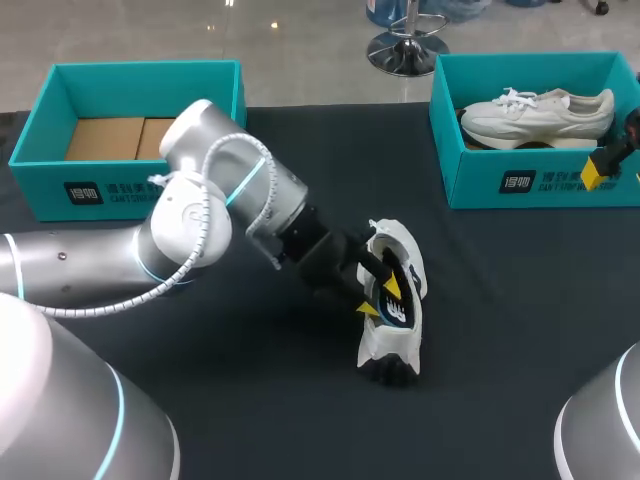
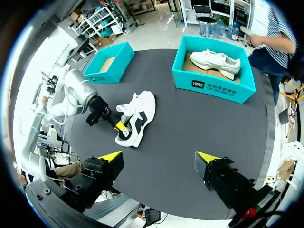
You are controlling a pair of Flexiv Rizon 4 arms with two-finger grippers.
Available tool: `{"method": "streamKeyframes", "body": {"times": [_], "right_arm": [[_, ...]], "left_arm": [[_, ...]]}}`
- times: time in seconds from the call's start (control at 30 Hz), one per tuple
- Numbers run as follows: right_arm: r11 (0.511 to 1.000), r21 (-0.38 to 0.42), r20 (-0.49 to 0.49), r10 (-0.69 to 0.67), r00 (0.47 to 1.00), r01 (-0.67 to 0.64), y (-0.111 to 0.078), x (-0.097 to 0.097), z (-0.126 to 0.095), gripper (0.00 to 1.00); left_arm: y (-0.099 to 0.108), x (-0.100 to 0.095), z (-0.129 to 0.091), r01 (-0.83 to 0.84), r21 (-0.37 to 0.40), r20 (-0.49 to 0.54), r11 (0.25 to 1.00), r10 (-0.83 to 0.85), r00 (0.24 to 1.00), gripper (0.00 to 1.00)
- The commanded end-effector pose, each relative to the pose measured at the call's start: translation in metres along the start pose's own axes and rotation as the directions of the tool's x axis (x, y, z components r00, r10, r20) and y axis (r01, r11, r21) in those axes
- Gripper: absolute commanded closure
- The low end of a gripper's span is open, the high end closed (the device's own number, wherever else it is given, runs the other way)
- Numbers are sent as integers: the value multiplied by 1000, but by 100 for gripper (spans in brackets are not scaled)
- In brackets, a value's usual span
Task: Take the shoe out of the shoebox, open the shoe tongue, remove and reinsert the insole, then place the shoe into the shoebox
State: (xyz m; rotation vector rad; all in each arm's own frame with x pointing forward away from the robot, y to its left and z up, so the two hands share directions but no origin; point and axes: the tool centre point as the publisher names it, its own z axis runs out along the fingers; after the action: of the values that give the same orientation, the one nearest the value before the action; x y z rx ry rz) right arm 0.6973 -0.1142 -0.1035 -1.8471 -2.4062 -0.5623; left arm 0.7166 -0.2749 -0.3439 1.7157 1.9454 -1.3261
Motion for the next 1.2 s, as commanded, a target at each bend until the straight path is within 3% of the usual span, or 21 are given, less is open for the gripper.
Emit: {"method": "streamKeyframes", "body": {"times": [0.03, 0.23, 0.33, 0.87, 1.07, 1.1, 1.13, 1.2], "right_arm": [[1000, 7, 0, 1, 1000, -1, 3, 0, 0, 0], [1000, 7, 0, 1, 1000, -1, 3, 0, 0, 0], [1000, 7, 0, 1, 1000, -1, 3, 0, 0, 0], [1000, 7, 0, 1, 1000, -1, 3, 0, 0, 0], [1000, 7, 0, 1, 1000, -1, 3, 0, 0, 0], [1000, 7, 0, 1, 1000, -1, 3, 0, 0, 0], [1000, 7, 0, 1, 1000, -1, 3, 0, 0, 0], [1000, 7, 0, 1, 1000, -1, 3, 0, 0, 0]], "left_arm": [[-9, 1, -4, -4, -3, -4, 1000, 4, 1000, 62], [-12, 7, 1, -5, 4, -21, 1000, 5, 1000, 73], [-12, 8, 2, -4, 7, -26, 1000, 4, 1000, 99], [16, 6, 3, -8, -23, -43, 1000, 7, 999, 100], [16, 6, -1, -12, -30, -51, 999, 10, 999, 100], [15, 6, -2, -13, -31, -52, 999, 11, 999, 84], [14, 6, -3, -12, -32, -49, 999, 10, 999, 47], [12, 6, -5, -13, -33, -44, 999, 12, 999, 2]]}}
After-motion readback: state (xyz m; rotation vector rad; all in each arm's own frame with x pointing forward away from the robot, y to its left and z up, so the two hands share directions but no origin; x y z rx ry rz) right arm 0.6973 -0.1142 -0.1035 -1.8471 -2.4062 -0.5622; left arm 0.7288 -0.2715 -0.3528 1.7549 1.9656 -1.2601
